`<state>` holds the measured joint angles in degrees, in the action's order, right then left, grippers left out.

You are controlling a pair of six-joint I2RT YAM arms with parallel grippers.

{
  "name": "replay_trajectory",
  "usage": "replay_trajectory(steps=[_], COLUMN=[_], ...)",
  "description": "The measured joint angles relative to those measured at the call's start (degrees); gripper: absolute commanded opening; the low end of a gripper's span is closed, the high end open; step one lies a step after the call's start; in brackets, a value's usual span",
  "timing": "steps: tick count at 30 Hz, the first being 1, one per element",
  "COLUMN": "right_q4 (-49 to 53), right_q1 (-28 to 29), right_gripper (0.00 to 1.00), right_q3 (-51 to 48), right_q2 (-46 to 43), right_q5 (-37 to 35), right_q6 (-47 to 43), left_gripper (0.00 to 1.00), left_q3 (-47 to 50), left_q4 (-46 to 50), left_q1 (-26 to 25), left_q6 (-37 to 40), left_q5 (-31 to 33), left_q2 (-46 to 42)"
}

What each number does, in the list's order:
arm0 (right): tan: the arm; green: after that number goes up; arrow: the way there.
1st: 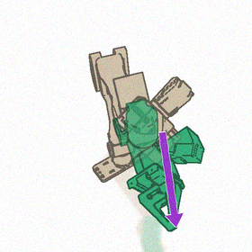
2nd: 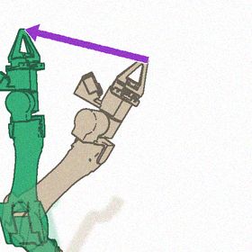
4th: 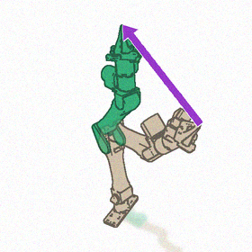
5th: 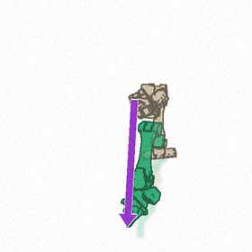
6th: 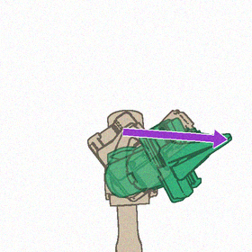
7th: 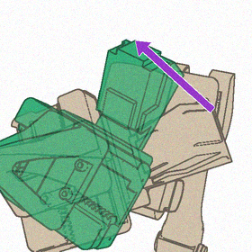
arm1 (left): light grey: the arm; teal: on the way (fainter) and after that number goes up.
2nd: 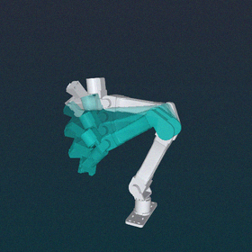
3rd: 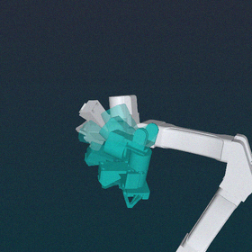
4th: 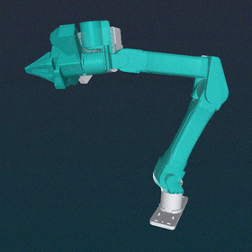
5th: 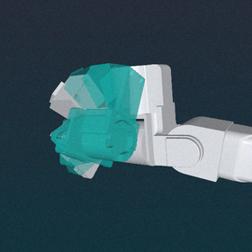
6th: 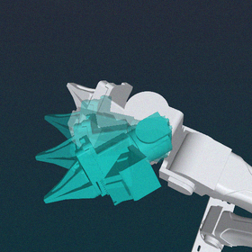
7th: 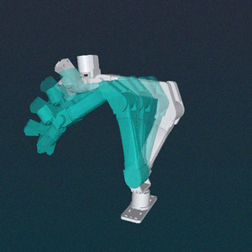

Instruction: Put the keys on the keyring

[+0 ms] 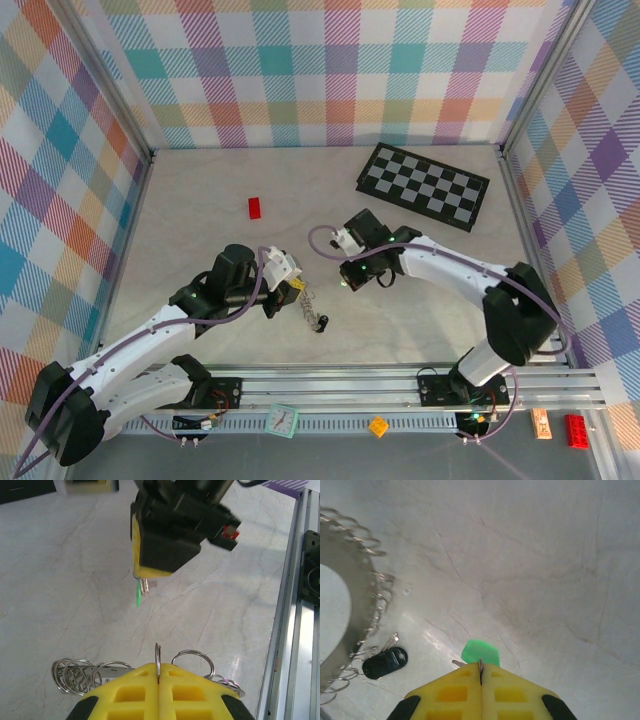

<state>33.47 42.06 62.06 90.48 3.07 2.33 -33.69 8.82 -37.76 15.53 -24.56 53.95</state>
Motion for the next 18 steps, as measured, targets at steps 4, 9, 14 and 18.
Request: replay_trajectory(steps=[4, 9, 14, 18], right_q4=[6.3, 10.5, 12.1, 12.3], right_q1=[0.0, 0.0, -0.2, -0.8], right_gripper=[0.0, 0.0, 0.0, 0.0], right_q3=[0.4, 2.8, 4.1, 5.6], right_q2=[3.0, 7.0, 11.1, 12.7], right_q5=[0.2, 1.0, 0.0, -0.7], right_q6=[3.5, 5.7, 6.2, 6.2], left_gripper=[0.0, 0.0, 0.0, 0.0], left_q3=[0.0, 0.0, 0.0, 0.0], left_q4=[0.0, 0.0, 0.0, 0.0], left_q1=[0.0, 0.0, 0.0, 0.0], left_q6=[0.2, 0.2, 0.4, 0.4], left_q5=[0.0, 0.0, 0.0, 0.0], left_q2=[0.0, 0.0, 0.0, 0.0])
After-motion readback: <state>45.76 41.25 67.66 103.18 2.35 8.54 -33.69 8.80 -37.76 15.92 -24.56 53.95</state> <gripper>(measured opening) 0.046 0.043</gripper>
